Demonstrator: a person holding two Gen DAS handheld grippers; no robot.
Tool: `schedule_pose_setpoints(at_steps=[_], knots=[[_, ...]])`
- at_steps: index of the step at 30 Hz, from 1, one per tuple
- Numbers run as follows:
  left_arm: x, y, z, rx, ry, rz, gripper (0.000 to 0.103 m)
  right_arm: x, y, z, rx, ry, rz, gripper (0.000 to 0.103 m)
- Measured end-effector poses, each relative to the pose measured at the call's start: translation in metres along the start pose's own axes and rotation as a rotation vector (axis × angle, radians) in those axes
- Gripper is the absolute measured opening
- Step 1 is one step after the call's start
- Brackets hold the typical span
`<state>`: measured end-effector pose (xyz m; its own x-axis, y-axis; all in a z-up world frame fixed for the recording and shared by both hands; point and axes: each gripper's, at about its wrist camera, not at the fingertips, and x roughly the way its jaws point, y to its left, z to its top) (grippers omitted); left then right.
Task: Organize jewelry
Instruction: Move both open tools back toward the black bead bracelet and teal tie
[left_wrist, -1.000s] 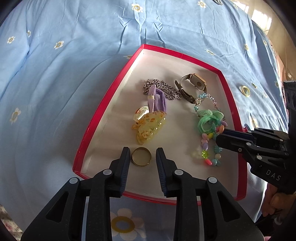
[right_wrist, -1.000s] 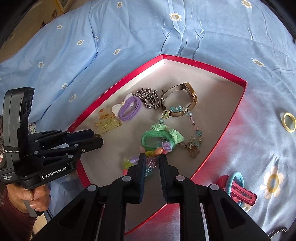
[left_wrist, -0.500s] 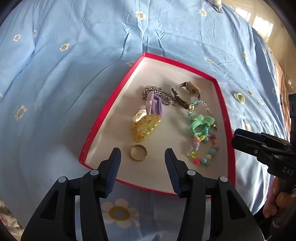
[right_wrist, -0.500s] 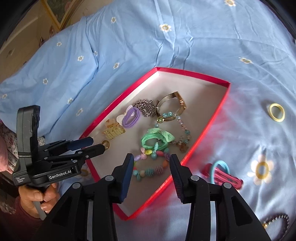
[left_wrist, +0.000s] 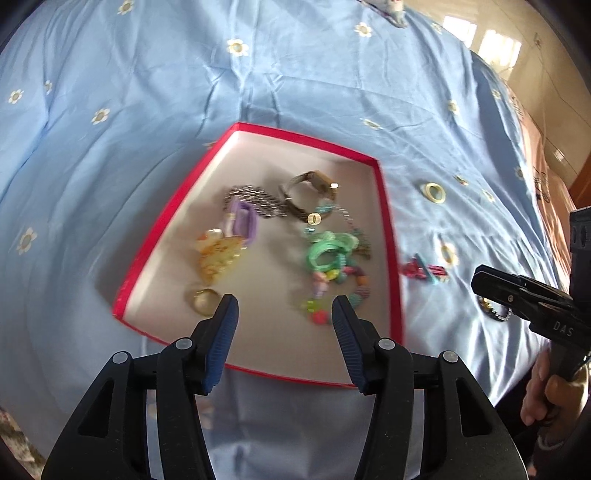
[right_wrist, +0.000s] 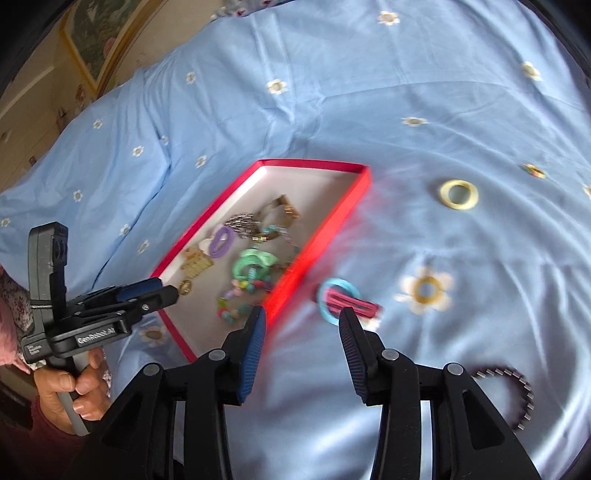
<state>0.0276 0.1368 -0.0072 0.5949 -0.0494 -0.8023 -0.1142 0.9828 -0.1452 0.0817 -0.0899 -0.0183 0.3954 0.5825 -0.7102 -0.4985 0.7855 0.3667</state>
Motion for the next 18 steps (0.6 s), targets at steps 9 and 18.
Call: schedule_pose_setpoints(at_steps=[9,18], knots=[[0.006,-0.049,0.003,0.091,0.013,-0.06,0.052,-0.032,-0.045,-0.02,0.082,-0.029,-0.073,0.043],[0.02,-0.086,0.004,0.148,0.045,-0.102,0.052,-0.043,-0.069,-0.031,0.115,-0.035,-0.114,0.043]])
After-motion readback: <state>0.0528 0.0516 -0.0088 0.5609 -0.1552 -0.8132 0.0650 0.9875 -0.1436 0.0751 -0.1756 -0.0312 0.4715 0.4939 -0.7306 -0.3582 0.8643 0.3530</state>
